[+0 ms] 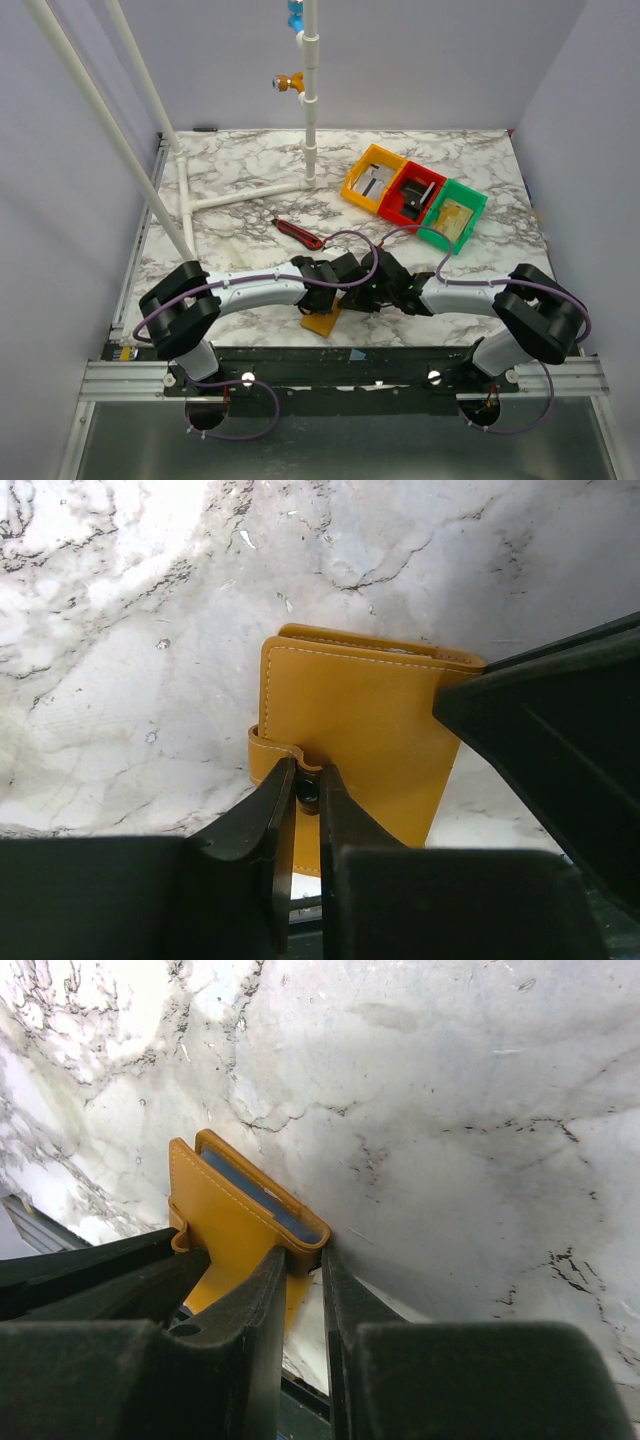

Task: Take the credit cards out of the card holder
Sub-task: Open the card holder at the center of the board.

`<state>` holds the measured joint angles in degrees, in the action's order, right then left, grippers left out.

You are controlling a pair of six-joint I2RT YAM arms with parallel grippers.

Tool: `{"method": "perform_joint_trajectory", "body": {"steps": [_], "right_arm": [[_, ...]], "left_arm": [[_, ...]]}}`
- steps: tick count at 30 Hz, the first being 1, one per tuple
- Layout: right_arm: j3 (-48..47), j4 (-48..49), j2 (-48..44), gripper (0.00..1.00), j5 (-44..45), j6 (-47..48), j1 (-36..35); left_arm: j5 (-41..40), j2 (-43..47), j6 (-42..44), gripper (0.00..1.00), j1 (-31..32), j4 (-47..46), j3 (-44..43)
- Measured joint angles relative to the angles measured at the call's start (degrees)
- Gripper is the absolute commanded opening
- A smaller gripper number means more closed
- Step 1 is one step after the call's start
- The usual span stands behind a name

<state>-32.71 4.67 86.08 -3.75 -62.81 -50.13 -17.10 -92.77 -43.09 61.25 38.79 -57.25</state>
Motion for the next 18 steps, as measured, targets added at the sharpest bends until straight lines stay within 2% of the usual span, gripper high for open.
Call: {"method": "perform_joint_trajectory", "body": {"steps": [11,13,18], "right_arm": [[-0.2,-0.4,0.0,0.21,0.1,0.5,0.0],[-0.6,-1.0,0.0,0.25,0.1,0.9,0.0],[-2.3,-3.4,-0.2,0.48,1.7,2.4,-0.1]], "left_arm": [[4.3,7.3,-0.5,0.0,-3.7,-2.4,4.3],[5.7,9.6,-0.8,0.0,-5.2,-2.6,4.9],[8.7,13.7,-1.6,0.0,-8.1,-2.8,6.0]]}}
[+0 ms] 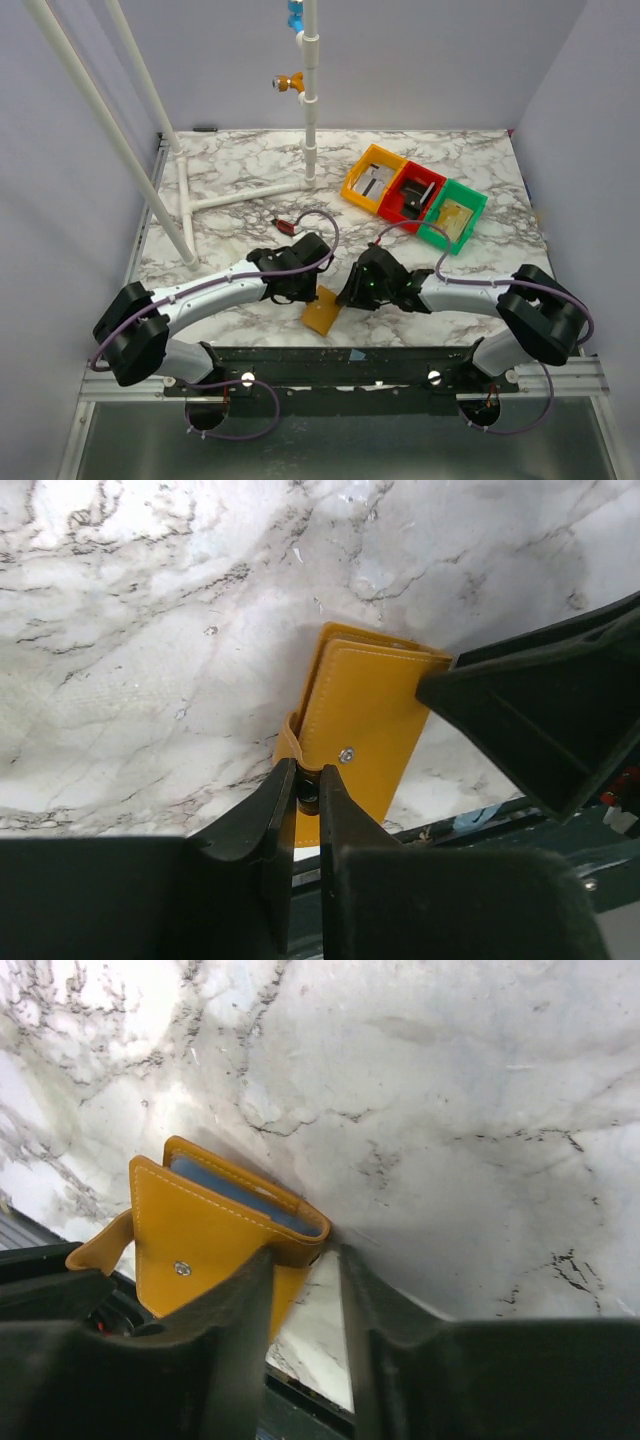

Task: Take the credit cards out of the card holder
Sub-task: Open the card holder at the center of the board.

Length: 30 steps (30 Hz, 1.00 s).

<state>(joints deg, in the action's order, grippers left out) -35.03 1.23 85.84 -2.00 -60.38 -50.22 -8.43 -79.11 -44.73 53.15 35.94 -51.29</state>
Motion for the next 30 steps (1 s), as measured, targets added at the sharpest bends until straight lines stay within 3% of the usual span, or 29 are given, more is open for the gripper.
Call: {"method": "perform_joint_trajectory", "body": {"steps": [10,18,30], "right_arm": [[-3.1,-9.0,-4.2,0.62,4.7,3.4,0.0],[-4.4,-10.4,-5.9,0.75,4.9,3.7,0.0],[-4.3,-6.4,-6.7,0.77,1.8,3.6,0.0]], "left_arm": [[2.7,9.8,-5.6,0.0,-6.7,0.1,0.9],[4.8,10.5,-8.4,0.0,-7.0,-0.5,0.9],[6.6,10.5,-9.8,0.0,-7.0,-2.0,0.9]]}}
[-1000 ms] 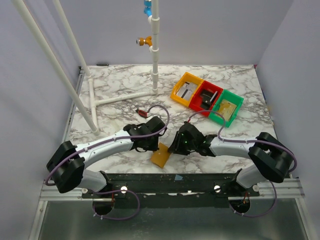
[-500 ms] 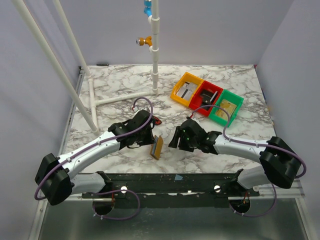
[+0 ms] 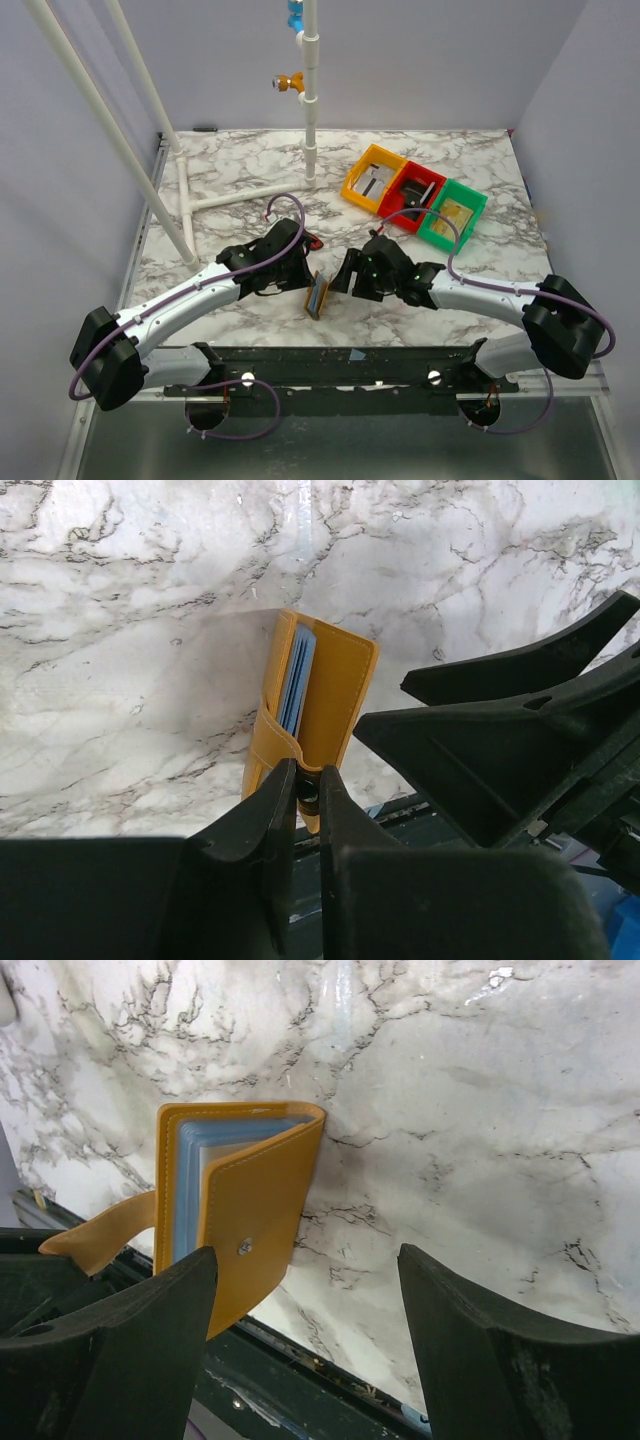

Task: Take the credit cards out of the card holder
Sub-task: Open the card holder at the center of the board.

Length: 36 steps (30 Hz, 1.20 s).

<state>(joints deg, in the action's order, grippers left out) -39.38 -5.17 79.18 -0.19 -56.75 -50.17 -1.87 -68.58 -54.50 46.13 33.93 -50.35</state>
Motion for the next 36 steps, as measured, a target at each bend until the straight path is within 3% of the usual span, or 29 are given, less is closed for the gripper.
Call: {"method": "perform_joint_trajectory", "body": {"steps": [12,26,36], "right_arm": [[0.0,1.6,0.0,0.67,-0.8,-0.3,-0.2],[0.0,1.5,1.5,0.23,-0.3,-0.7,-0.4],[0.5,-1.3,1.9,0.23,3.1,-0.8,-0.4]], "left_arm": [[0.5,0.0,0.0,0.0,0.0,-0.2,0.0],[0.9,0.0,0.0,0.0,0.0,-0.4,0.0],[1.0,0.0,0.3,0.0,0.0,-0.4,0.0]]}}
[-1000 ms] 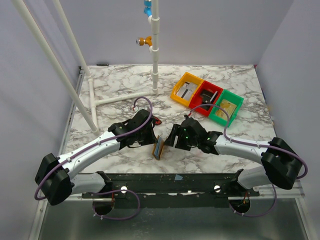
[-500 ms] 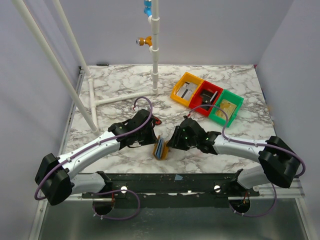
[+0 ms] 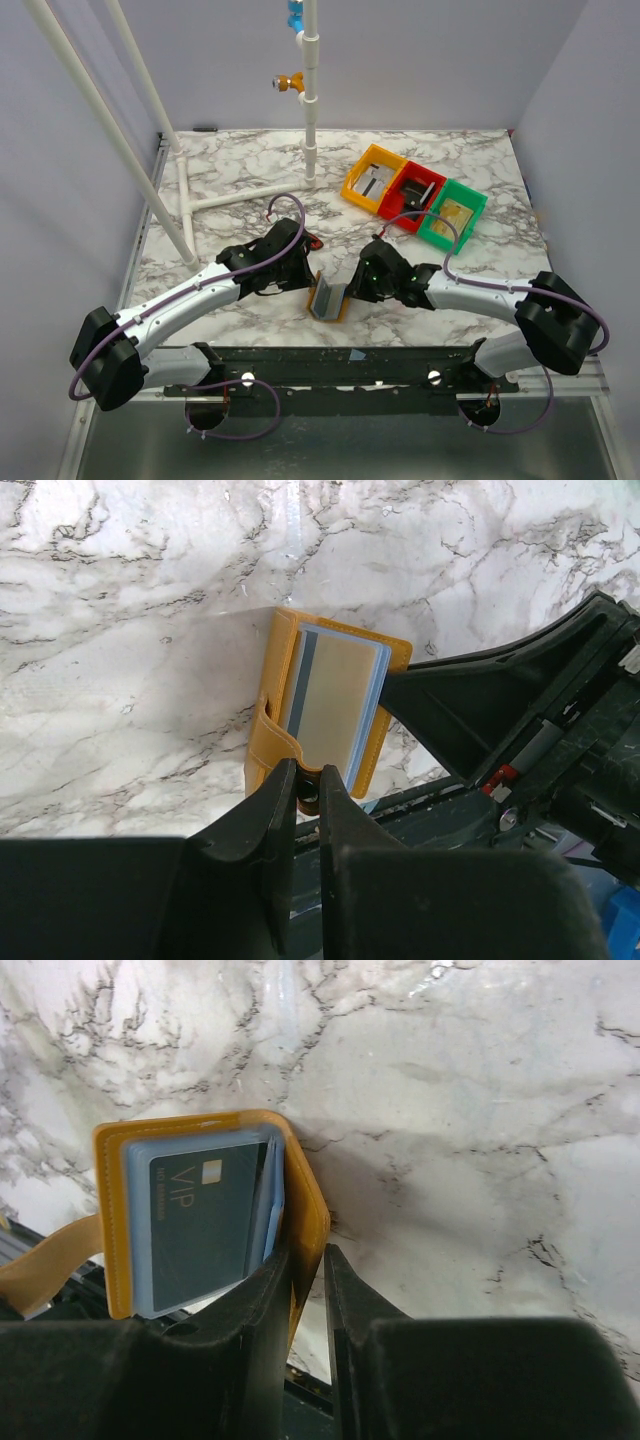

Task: Take the credit cards out of the card holder
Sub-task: Open the card holder at the center of the board.

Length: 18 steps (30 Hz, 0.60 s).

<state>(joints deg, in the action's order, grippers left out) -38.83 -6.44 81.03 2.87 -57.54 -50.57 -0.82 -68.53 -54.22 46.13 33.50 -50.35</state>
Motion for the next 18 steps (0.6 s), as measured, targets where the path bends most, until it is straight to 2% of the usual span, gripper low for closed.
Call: {"method": "perform_joint_trajectory", "body": {"steps": [5,9,18], "right_arm": [[0.2,-0.7,0.0,0.23,1.2,0.2,0.0],[0.2,-1.0,0.1,0.31,2.1,0.5,0.1],[0.5,-2.7,0.1,0.34,3.3,1.4,1.1]], "left_arm": [[0.3,0.2,0.0,0.0,0.0,0.0,0.0],[0.7,0.4,0.2,0.0,0.0,0.0,0.0],[1.4,0.9,0.2,0.0,0.1,0.0,0.0]]}}
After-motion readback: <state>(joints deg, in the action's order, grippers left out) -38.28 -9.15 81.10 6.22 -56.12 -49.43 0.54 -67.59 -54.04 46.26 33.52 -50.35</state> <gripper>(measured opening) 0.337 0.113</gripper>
